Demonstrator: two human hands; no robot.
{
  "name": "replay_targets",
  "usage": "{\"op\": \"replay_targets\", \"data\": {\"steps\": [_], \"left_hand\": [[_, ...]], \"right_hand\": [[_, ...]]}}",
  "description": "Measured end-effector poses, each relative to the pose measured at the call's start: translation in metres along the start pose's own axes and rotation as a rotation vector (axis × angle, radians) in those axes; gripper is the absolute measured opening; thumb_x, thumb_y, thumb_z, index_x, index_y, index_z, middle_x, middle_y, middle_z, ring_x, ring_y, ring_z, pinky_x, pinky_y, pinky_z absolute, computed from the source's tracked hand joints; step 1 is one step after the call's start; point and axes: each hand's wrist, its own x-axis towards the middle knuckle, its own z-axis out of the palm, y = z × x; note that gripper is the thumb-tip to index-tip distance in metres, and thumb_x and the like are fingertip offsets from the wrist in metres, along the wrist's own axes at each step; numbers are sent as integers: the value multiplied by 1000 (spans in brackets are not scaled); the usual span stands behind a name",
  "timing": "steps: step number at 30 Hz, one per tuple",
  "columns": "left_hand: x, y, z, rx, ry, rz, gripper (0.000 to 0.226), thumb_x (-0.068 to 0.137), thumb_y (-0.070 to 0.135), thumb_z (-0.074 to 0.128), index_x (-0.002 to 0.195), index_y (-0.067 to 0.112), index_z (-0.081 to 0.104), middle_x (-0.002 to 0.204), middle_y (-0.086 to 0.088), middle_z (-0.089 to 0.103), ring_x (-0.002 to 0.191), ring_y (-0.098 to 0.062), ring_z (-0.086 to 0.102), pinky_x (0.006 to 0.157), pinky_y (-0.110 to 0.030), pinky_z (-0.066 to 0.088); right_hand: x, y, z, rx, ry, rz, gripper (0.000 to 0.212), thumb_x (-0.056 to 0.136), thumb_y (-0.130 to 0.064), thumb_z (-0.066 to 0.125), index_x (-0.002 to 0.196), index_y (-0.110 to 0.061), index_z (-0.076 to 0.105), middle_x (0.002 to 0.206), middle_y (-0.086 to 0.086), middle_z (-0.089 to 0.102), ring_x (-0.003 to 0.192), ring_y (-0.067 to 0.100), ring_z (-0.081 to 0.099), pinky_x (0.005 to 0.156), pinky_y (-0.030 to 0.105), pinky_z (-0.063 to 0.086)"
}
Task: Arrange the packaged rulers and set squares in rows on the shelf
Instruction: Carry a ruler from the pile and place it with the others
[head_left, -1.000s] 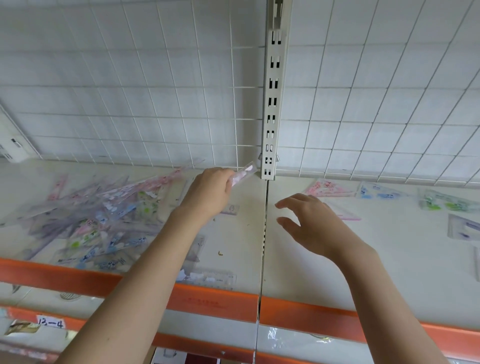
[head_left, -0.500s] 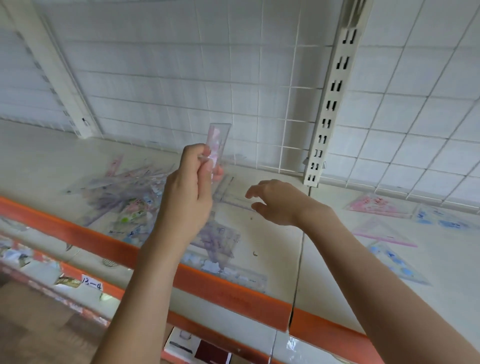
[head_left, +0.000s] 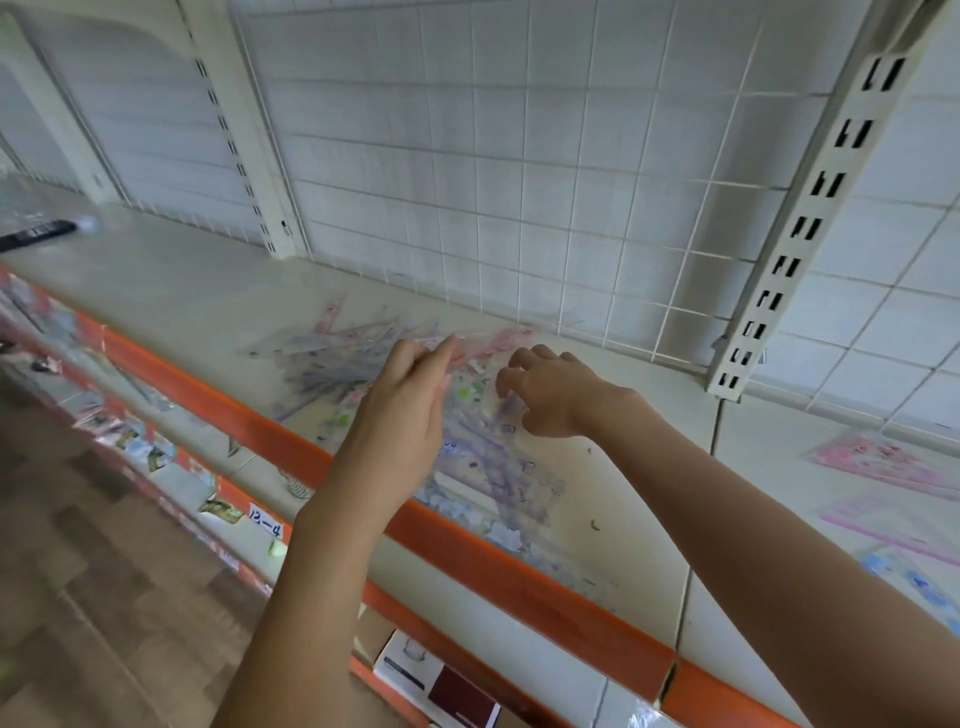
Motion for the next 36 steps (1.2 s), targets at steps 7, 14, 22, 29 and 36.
{"op": "replay_targets", "data": {"steps": [7,14,22,29,36], "left_hand": [[-4,-1,-6,-5,-40,-125,31,99,23,32,125,17,49,86,-4,67,75,-28,63,68,-45,51],[-9,7,0,-84,-55,-146,45,100,35,27,142,22,38,130,-6,56,118,-24,52,90,-32,41],[-16,0,-3,-109,-127,-217,55,98,39,29,148,18,22,131,-3,42,116,-19,44,87,-21,29],[-19,-3,0,-141,-50,-203,53,93,23,55,142,11,38,126,-9,50,105,-15,44,81,-10,24],[-17,9,9,-302,67,-219,40,83,20,69,121,13,59,98,1,62,76,-17,58,71,-29,46]], "right_hand": [[2,3,-5,-86,-31,-19,39,83,-30,57,120,-25,49,125,5,44,117,24,37,90,35,34],[1,0,-6,-100,-88,-17,45,81,-27,59,124,-31,44,124,4,43,116,23,37,91,34,33],[0,0,-6,-197,-88,-34,40,82,-39,57,120,-26,49,121,3,46,114,22,38,90,34,34],[-15,6,2,-206,133,-79,22,93,-19,46,111,-24,58,108,-4,61,107,19,49,85,29,29],[-64,14,-4,159,467,-8,22,95,-20,47,111,-18,63,98,5,63,83,31,64,74,38,50]]}}
